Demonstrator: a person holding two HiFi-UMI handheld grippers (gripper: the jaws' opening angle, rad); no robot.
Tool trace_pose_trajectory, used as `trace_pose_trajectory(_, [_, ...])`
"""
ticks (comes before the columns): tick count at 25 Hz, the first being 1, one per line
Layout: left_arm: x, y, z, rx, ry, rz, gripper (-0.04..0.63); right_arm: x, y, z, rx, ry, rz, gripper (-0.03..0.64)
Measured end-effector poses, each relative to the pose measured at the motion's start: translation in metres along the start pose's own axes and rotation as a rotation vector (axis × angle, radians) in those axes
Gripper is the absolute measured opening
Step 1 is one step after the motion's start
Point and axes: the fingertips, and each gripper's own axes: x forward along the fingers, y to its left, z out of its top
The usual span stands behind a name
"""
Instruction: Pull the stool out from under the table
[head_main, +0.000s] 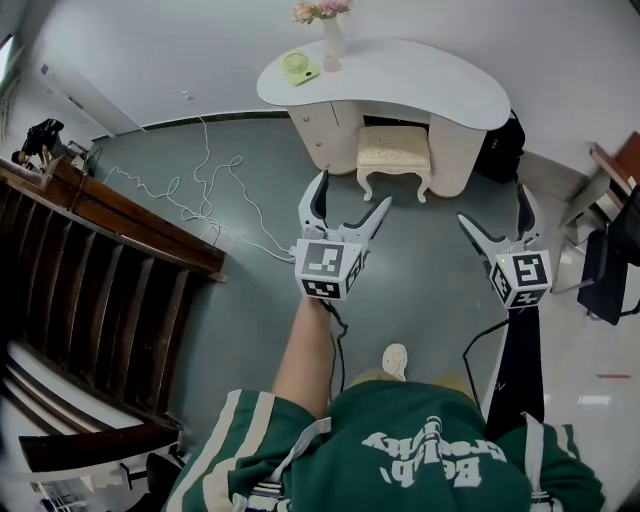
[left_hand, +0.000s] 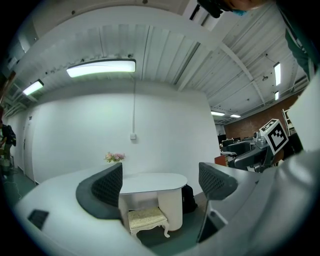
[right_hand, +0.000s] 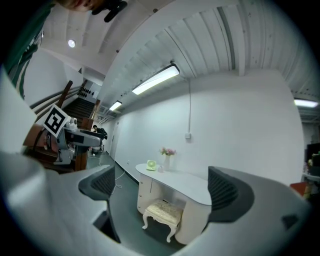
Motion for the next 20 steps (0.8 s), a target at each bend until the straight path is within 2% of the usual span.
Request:
trace_pose_trajectory(4, [0.002,0.008,-0.001,-0.020,-0.006,0.004,0.474,0.007,-0.001,0.000,0.001,-0.001,-0.004,0.592])
trace_pose_trajectory(20, [-0.001,0.025,0.001,-0.003,-0.008,0.005,0.474,0.019,0.003,0.007,-0.016,-0.014,-0.005,0.586])
